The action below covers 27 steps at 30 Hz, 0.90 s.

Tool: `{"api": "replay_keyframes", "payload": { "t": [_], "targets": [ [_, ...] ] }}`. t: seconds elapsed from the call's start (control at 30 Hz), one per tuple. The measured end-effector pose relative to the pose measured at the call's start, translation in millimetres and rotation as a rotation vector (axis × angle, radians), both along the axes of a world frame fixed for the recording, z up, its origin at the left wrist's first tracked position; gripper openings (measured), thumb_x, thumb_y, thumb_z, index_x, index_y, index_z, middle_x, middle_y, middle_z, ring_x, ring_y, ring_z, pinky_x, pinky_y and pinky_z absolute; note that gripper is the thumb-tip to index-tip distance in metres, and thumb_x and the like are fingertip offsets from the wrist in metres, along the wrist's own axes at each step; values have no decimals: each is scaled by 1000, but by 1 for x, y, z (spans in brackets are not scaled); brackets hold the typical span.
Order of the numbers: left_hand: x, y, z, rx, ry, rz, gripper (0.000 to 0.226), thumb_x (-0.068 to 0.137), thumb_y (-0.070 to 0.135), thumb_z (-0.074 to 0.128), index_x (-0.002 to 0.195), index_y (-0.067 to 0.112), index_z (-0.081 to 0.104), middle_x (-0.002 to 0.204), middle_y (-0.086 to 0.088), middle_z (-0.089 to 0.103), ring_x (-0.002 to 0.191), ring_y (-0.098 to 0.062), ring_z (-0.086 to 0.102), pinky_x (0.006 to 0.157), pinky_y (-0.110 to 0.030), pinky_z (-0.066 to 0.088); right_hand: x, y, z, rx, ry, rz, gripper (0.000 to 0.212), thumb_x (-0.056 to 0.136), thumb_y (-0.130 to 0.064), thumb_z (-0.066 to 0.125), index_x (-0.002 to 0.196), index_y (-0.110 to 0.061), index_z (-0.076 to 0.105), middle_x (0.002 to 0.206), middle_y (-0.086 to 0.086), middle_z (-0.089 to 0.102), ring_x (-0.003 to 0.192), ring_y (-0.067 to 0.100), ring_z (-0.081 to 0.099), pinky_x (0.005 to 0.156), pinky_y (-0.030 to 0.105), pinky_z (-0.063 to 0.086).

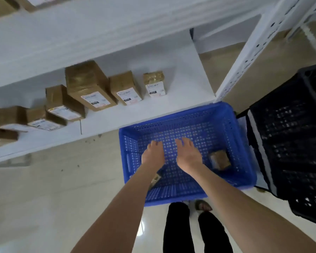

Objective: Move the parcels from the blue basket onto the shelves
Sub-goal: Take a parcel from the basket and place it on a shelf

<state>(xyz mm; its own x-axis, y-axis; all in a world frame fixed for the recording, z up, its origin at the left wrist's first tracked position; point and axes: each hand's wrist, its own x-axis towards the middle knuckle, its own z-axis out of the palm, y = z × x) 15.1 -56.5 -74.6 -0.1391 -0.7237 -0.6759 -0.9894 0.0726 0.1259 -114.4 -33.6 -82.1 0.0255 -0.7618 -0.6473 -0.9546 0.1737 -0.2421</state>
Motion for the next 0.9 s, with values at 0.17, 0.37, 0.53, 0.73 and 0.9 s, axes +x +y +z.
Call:
{"api": "replay_keyframes", "payload": {
  "t": [0.17, 0.37, 0.53, 0.73, 0.9],
  "targets": [
    [37, 29, -85, 55, -49, 208, 42, 94, 12, 49, 135, 8, 40, 137, -11, 38, 122, -30, 45, 94, -41, 47, 33, 16, -98, 139, -51, 76, 70, 96, -11, 53, 153, -18, 14, 156, 9, 12, 141, 30, 23, 99, 40, 46],
    [68, 58, -186, 230, -138, 350, 38, 95, 5, 42, 133, 4, 41, 136, -12, 39, 121, -31, 48, 96, -43, 46, 69, 31, -204, 303, -257, -93, 60, 100, -30, 50, 150, -12, 21, 152, 16, 23, 120, 31, 52, 86, 36, 48],
    [78, 64, -249, 293, -191, 398, 42, 96, 5, 41, 138, 7, 37, 140, -12, 37, 123, -30, 47, 96, -43, 45, 99, 26, -270, 519, -421, -524, 60, 98, -42, 49, 145, -9, 30, 136, 14, 48, 106, 28, 57, 79, 37, 52],
    [79, 63, -282, 363, -191, 518, 32, 95, 10, 44, 126, 8, 52, 120, -12, 59, 108, -27, 58, 84, -35, 45, 115, 31, -311, 812, -594, -905, 46, 96, -51, 49, 114, -9, 54, 111, 14, 64, 105, 31, 62, 93, 46, 52],
    [73, 54, -262, 273, -73, 531, 33, 93, 12, 43, 121, 15, 59, 109, -8, 64, 94, -25, 61, 76, -35, 53, 107, 28, -294, 828, -663, -1092, 43, 92, -52, 56, 105, -11, 57, 106, 14, 63, 99, 30, 61, 91, 45, 53]
  ]
}}
